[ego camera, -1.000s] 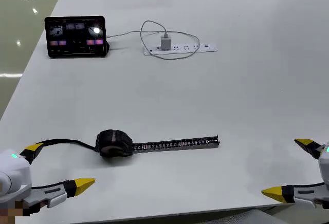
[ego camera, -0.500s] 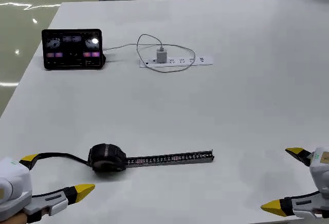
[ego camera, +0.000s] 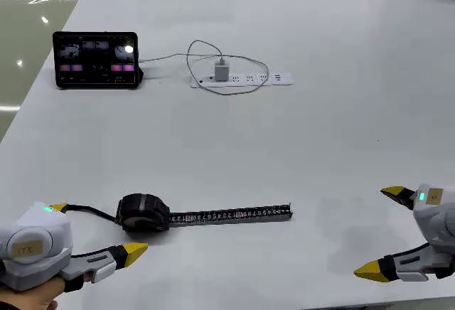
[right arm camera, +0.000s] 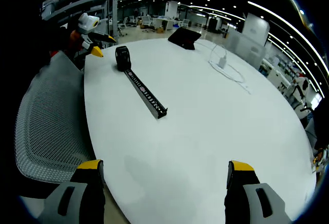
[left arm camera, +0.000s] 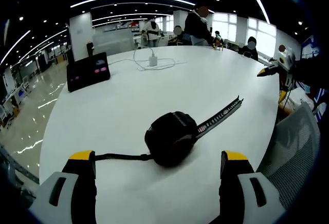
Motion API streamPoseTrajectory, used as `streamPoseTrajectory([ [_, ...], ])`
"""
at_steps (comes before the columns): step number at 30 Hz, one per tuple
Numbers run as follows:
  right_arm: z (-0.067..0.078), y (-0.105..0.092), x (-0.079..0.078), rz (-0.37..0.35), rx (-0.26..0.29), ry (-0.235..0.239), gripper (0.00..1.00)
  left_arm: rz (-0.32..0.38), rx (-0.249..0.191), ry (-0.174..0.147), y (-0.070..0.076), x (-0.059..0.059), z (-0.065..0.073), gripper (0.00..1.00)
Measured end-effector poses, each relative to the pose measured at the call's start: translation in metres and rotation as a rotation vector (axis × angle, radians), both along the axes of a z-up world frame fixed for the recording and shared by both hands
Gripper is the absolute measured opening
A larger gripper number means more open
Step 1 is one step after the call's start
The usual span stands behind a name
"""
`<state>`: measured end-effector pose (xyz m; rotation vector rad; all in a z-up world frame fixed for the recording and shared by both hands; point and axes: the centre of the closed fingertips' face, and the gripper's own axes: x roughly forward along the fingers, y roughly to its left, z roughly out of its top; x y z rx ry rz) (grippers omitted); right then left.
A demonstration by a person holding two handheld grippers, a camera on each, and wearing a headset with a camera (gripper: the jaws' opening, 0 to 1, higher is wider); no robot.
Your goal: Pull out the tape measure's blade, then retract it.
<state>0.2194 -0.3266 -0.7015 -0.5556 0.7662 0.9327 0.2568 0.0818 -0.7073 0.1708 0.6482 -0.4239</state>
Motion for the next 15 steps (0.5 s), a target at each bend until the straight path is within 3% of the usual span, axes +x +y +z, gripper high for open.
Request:
streamPoseTrajectory([
  [9,0.004,0.014,0.007,0.101,-0.052,0.005,0.99,0.045,-0.030,-0.030,-0.016,0.005,-0.002,0.99],
  [11,0.004,0.016,0.009,0.121,-0.072,0.012,0.99,0.057,-0.036,-0.056,-0.019,0.009,-0.001,0.99],
  [14,0.004,0.017,0.012,0.162,-0.110,0.015,0.99,0.095,-0.098,-0.095,-0.024,0.016,0.006,0.99],
  [15,0.004,0.018,0.013,0.162,-0.109,0.020,0.99,0.102,-0.106,-0.094,-0.025,0.017,0.007,0.99],
])
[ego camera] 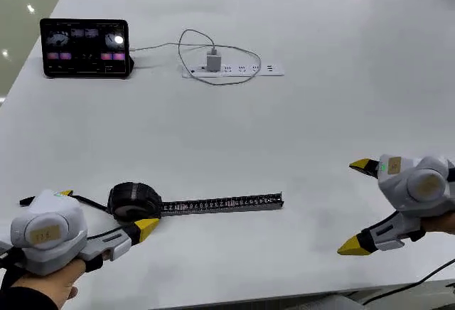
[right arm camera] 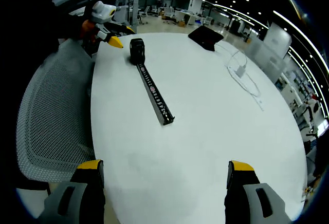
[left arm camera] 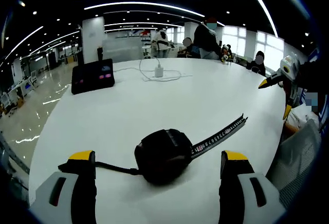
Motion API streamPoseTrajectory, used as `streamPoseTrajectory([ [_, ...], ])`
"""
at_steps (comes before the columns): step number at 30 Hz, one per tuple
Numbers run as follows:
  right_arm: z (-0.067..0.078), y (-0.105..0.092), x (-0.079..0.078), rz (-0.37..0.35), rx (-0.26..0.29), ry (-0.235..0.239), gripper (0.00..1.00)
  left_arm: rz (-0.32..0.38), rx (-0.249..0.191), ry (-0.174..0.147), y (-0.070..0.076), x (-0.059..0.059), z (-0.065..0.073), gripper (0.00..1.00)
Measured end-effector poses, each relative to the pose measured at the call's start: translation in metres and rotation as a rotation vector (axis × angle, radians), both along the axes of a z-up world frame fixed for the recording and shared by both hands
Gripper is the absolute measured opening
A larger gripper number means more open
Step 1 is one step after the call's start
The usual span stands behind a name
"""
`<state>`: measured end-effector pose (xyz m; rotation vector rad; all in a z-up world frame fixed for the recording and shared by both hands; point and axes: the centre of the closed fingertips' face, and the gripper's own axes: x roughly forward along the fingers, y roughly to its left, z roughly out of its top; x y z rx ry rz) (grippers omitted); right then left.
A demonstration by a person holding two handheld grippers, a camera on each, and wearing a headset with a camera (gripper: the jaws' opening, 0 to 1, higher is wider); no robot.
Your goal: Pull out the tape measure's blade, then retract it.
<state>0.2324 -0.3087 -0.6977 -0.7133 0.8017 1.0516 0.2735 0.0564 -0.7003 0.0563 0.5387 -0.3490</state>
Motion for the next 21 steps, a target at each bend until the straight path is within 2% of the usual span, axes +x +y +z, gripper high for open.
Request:
streamPoseTrajectory([
  [4,0.001,0.006,0.004,0.012,-0.002,0.010,0.99,0.000,0.020,0.020,-0.006,0.005,-0.003,0.99],
  [8,-0.001,0.015,0.011,0.035,-0.009,0.015,0.99,-0.003,0.024,0.010,-0.017,0.010,-0.003,0.99],
  [13,-0.005,0.029,0.021,0.085,-0.022,0.019,0.99,0.032,0.062,-0.042,-0.021,0.016,0.000,0.99],
  [16,-0.007,0.035,0.031,0.117,-0.028,0.018,0.99,0.043,0.034,-0.049,-0.022,0.018,0.001,0.99],
  [19,-0.011,0.040,0.041,0.136,-0.035,0.013,0.99,0.039,0.043,-0.046,-0.022,0.017,-0.003,0.99],
  [21,-0.014,0.047,0.045,0.143,-0.032,0.015,0.99,0.050,0.024,-0.048,-0.022,0.018,-0.005,0.99],
])
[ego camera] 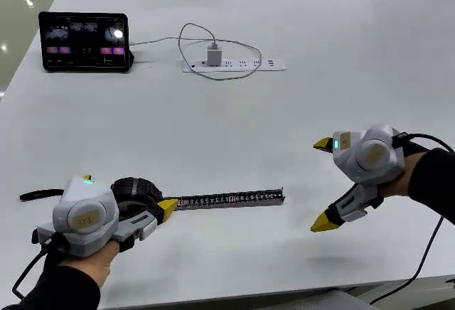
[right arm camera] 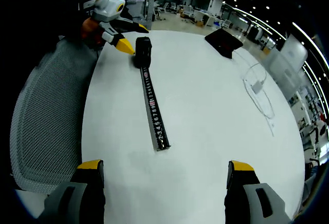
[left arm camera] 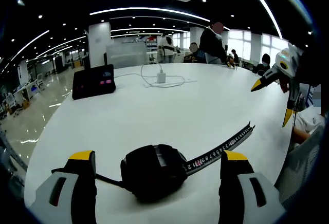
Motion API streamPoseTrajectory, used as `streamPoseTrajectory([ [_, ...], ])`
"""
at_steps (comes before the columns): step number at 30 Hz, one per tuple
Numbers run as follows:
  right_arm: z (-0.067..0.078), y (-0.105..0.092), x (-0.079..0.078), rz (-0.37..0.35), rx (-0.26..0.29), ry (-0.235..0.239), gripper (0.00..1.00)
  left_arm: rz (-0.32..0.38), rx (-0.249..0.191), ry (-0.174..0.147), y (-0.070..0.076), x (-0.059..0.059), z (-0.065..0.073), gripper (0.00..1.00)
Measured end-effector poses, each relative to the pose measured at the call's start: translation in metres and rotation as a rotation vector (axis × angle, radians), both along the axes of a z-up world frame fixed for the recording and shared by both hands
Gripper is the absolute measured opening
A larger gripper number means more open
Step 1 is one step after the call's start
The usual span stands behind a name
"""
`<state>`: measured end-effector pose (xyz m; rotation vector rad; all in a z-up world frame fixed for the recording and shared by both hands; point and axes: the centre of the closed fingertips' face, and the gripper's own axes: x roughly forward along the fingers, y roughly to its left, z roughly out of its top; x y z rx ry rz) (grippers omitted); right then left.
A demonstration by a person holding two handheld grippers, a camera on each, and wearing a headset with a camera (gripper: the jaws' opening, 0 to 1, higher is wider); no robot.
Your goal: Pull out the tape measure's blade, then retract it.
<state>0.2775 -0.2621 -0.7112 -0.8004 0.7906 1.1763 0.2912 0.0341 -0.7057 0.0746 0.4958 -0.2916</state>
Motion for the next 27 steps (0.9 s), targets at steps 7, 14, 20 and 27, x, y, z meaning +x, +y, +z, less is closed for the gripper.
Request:
streamPoseTrajectory([
  [7,-0.014,0.015,0.005,0.041,-0.023,0.032,0.99,0.040,-0.020,-0.051,-0.001,0.003,-0.004,0.99],
  [14,-0.027,0.020,0.013,0.071,-0.049,0.045,0.99,0.112,-0.019,-0.056,0.007,0.003,-0.011,0.99],
  [20,-0.041,0.023,0.018,0.078,-0.055,0.070,0.93,0.135,-0.017,-0.105,0.009,0.008,-0.010,0.99],
  [27,-0.047,0.028,0.020,0.114,-0.052,0.057,0.81,0.144,-0.077,-0.119,0.009,0.012,-0.015,0.99],
])
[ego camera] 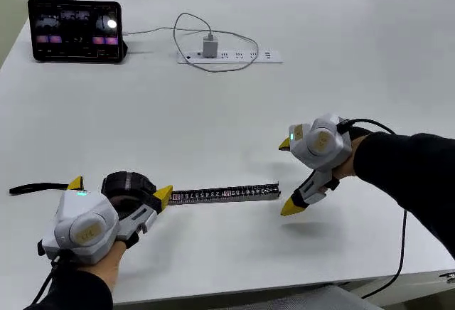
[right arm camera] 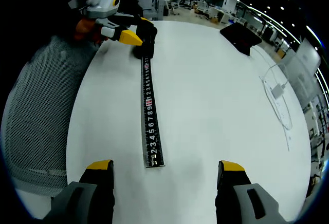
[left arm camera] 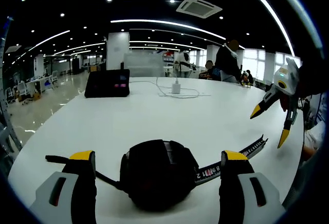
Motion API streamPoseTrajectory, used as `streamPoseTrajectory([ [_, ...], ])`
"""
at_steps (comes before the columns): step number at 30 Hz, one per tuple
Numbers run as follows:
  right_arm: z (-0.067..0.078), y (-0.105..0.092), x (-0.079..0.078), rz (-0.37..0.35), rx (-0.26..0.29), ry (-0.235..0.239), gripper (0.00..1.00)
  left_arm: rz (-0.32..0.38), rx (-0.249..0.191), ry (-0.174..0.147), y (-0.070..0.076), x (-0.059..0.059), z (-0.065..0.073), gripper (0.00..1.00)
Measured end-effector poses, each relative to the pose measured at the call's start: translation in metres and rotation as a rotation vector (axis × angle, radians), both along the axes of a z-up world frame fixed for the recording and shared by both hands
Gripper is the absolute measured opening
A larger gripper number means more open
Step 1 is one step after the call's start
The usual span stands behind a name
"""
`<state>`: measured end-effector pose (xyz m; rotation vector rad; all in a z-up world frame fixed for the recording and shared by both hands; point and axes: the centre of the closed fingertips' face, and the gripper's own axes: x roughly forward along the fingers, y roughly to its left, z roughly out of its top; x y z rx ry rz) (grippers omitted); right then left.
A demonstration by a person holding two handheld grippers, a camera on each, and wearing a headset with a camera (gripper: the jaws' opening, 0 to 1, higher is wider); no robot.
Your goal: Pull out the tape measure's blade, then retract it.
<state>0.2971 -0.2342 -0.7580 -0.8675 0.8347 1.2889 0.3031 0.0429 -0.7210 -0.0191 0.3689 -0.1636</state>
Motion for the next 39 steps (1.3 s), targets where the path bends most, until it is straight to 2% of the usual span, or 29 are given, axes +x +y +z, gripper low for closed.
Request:
streamPoseTrajectory([
  [1,0.000,0.001,0.000,0.004,0.002,-0.001,0.79,-0.002,-0.002,-0.003,0.000,0.001,0.000,0.99],
  [2,-0.002,0.002,-0.001,0.010,0.003,-0.001,0.77,-0.014,0.011,-0.020,-0.003,0.002,0.001,0.99],
  [3,-0.003,0.003,-0.002,0.013,0.001,0.000,0.76,-0.025,0.041,-0.025,-0.003,0.003,0.002,0.99],
  [4,-0.006,0.004,-0.003,0.019,-0.001,0.002,0.75,-0.037,0.052,-0.031,-0.006,0.003,0.002,0.99],
  [8,-0.012,0.003,-0.004,0.041,-0.012,0.007,0.67,-0.051,0.049,-0.028,-0.008,0.003,-0.002,0.99],
  [13,-0.013,0.004,-0.004,0.030,0.009,0.021,0.55,-0.042,0.054,-0.012,-0.005,0.004,-0.008,0.99],
  [16,-0.015,0.003,-0.004,0.035,0.009,0.021,0.45,-0.040,0.049,-0.014,-0.004,0.005,-0.008,0.99],
  [19,-0.017,0.002,-0.007,0.047,0.005,0.027,0.39,-0.047,0.053,-0.016,-0.006,0.004,-0.007,0.99],
  [30,-0.020,0.006,-0.013,0.075,0.001,0.054,0.23,-0.046,0.055,-0.014,-0.005,0.004,-0.008,0.99],
  [35,-0.021,0.006,-0.015,0.082,0.000,0.061,0.18,-0.042,0.050,-0.024,-0.005,0.004,-0.005,0.99],
  [36,-0.021,0.005,-0.015,0.084,-0.002,0.061,0.14,-0.042,0.050,-0.024,-0.006,0.004,-0.005,0.99],
  [39,-0.022,0.005,-0.014,0.079,-0.001,0.063,0.12,-0.038,0.047,-0.024,-0.006,0.004,-0.004,0.99],
])
